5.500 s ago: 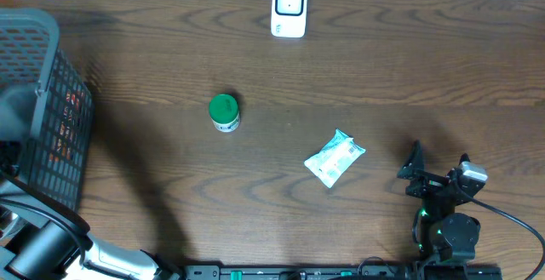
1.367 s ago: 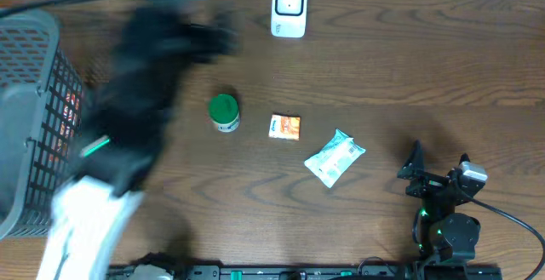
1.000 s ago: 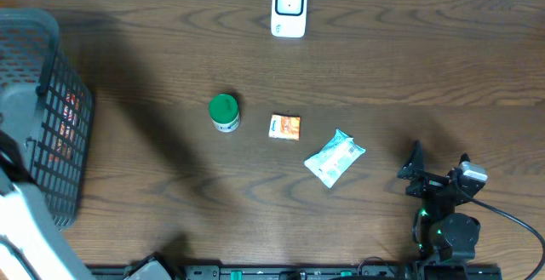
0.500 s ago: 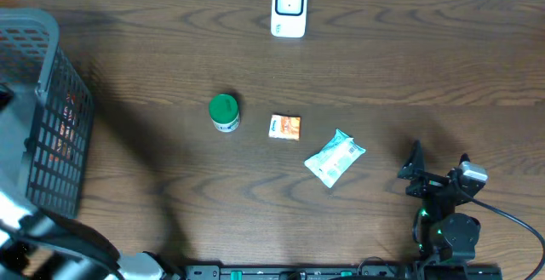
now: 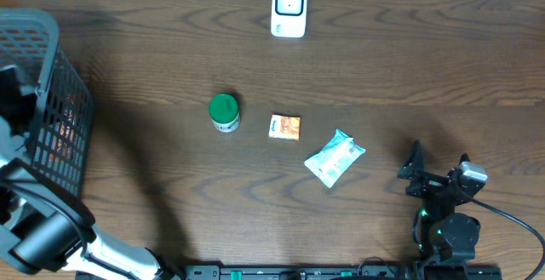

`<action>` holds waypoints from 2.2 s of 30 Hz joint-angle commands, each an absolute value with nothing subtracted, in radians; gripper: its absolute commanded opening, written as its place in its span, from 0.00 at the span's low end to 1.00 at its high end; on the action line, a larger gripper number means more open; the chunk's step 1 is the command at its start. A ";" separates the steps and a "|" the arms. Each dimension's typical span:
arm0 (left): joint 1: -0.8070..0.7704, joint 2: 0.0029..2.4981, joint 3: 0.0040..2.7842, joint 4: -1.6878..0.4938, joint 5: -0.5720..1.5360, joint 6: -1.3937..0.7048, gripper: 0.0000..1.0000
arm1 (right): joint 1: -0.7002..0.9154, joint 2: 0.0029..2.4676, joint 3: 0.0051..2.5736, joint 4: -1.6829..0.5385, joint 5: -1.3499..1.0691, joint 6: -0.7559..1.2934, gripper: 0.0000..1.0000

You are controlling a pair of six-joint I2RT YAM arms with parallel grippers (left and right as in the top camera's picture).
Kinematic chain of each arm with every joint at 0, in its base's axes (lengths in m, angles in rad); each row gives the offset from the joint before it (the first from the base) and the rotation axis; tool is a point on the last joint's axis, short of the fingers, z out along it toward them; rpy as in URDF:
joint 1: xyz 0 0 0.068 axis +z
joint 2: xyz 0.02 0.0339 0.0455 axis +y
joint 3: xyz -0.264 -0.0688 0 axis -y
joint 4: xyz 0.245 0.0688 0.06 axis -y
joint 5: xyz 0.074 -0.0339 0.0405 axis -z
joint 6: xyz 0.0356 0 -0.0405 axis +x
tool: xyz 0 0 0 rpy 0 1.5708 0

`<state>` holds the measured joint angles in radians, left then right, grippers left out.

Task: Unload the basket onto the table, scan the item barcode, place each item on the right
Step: 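Move the left gripper back down into the basket, then grasp the red wrapped candy bar with the left gripper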

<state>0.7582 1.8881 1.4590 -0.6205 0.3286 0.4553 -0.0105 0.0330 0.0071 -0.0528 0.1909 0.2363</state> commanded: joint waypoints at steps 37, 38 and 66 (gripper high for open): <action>0.713 2.028 1.491 -0.590 0.194 0.516 0.29 | -0.005 0.033 0.006 -0.056 0.193 0.227 0.99; 0.713 2.003 1.503 -0.589 0.194 0.493 0.25 | -0.005 0.033 0.006 -0.056 0.193 0.227 0.99; -0.173 1.391 1.486 -0.325 1.298 -0.075 0.17 | -0.005 0.033 0.006 -0.056 0.193 0.227 0.99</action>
